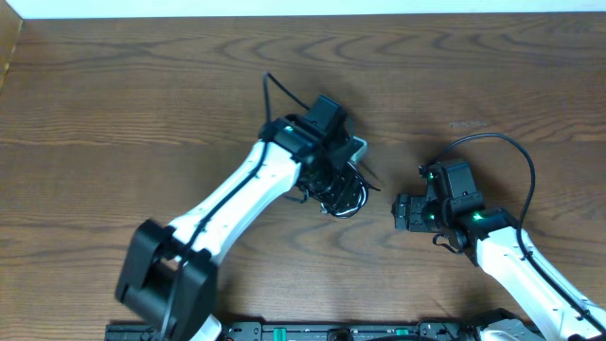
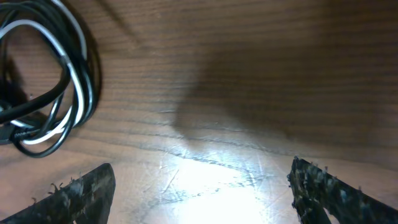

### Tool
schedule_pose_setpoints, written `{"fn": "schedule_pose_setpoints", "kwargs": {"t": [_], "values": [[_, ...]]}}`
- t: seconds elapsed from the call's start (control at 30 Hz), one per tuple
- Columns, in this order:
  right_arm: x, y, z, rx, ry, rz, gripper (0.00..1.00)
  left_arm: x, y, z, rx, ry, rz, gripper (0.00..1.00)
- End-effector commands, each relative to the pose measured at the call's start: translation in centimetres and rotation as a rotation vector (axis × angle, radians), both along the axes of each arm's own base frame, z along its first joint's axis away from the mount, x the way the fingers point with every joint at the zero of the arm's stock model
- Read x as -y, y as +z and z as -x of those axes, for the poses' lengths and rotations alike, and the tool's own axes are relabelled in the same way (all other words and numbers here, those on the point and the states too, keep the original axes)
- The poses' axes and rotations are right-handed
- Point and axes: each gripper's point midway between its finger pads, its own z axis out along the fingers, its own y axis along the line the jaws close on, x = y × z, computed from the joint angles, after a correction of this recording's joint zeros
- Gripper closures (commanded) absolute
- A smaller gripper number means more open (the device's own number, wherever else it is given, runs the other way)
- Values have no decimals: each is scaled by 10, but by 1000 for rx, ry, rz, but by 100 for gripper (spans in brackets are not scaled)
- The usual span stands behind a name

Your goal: Untangle cables

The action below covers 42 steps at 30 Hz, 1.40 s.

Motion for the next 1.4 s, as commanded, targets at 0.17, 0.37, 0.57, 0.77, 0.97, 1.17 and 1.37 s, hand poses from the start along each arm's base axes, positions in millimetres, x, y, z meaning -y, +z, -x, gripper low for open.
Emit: {"fn": "schedule_pose_setpoints", "kwargs": {"t": [0.17,0.37,0.57,0.77,0.97,1.17,1.37], "values": [[4,2,-6,13,-35,23,12,10,-44,-5,-32,-31,-44,41],[4,2,-6,13,-35,23,12,21,-50,-9,-6,-47,-27,32],[4,2,-6,13,-35,23,11,23,-57,-24,127,-41,-111,25],[6,2,-6,13,-38,30,13,26,-60,-32,245,-41,-203,25],[39,-7,7,-49,-228,151,13,30,-61,-36,256,34,-206,25],[65,-11,19,-96,-319,233,12,31,-70,-37,238,88,-201,25],[68,-11,19,-100,-333,229,11,32,-91,-37,170,215,-218,25]]}}
